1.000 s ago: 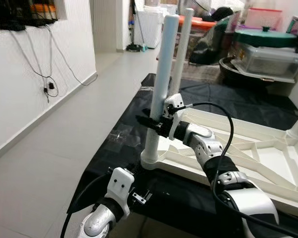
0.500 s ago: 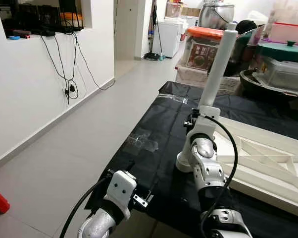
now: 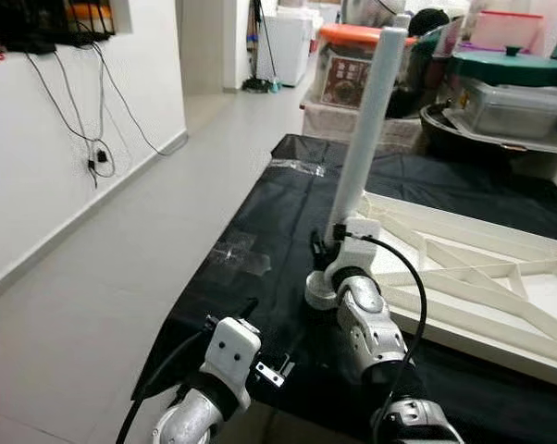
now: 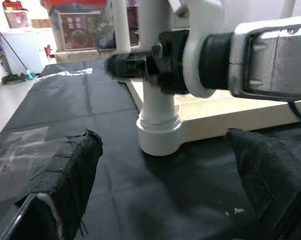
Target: Building children table
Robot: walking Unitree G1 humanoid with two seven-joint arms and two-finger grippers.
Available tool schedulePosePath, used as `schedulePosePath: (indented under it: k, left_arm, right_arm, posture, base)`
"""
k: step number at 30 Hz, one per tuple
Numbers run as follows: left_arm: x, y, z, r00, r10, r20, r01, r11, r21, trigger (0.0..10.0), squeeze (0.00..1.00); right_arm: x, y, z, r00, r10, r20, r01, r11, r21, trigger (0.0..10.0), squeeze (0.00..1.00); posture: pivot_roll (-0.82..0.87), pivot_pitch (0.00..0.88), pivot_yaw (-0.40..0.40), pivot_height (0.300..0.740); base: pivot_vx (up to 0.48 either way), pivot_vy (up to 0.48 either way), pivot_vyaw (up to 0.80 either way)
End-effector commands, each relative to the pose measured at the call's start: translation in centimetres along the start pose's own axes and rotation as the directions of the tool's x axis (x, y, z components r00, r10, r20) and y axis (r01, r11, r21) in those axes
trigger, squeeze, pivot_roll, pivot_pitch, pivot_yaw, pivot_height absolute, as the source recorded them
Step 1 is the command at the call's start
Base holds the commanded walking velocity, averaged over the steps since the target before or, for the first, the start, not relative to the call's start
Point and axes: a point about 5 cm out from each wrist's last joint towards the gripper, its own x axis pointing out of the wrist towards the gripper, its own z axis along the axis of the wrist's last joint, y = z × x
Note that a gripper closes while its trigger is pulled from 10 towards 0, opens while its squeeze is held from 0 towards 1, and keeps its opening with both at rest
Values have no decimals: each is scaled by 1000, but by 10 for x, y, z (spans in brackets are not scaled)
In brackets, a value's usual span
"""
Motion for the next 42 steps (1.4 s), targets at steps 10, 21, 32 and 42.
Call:
schedulePosePath:
  k: [10, 21, 32, 42]
  left_arm:
    - [2, -2, -3, 1000, -19, -23, 19, 1000, -11, 10000, 0]
    - [1, -4, -3, 999, -15, -31, 15, 1000, -11, 10000, 0]
    - [2, -2, -5, 999, -22, -39, 22, 1000, -16, 10000, 0]
    - [4, -1, -7, 999, -25, -47, 25, 1000, -13, 10000, 0]
  right_arm:
    - [4, 17, -2, 737, 638, -225, -644, 763, 52, 10000, 0]
    - [6, 32, -4, 673, 711, -205, -716, 695, 58, 0, 0]
    - [9, -38, -3, 965, -240, -108, 228, 967, -109, 0, 0]
    - [-17, -25, -17, 846, -532, -39, 533, 846, 9, 10000, 0]
  posture:
    - [177, 0, -94, 740]
    - [180, 0, -96, 740]
    - [146, 0, -78, 740]
    - [144, 0, -76, 740]
  base:
    - [0, 0, 0]
    - [0, 0, 0]
    - [0, 0, 0]
    - [0, 0, 0]
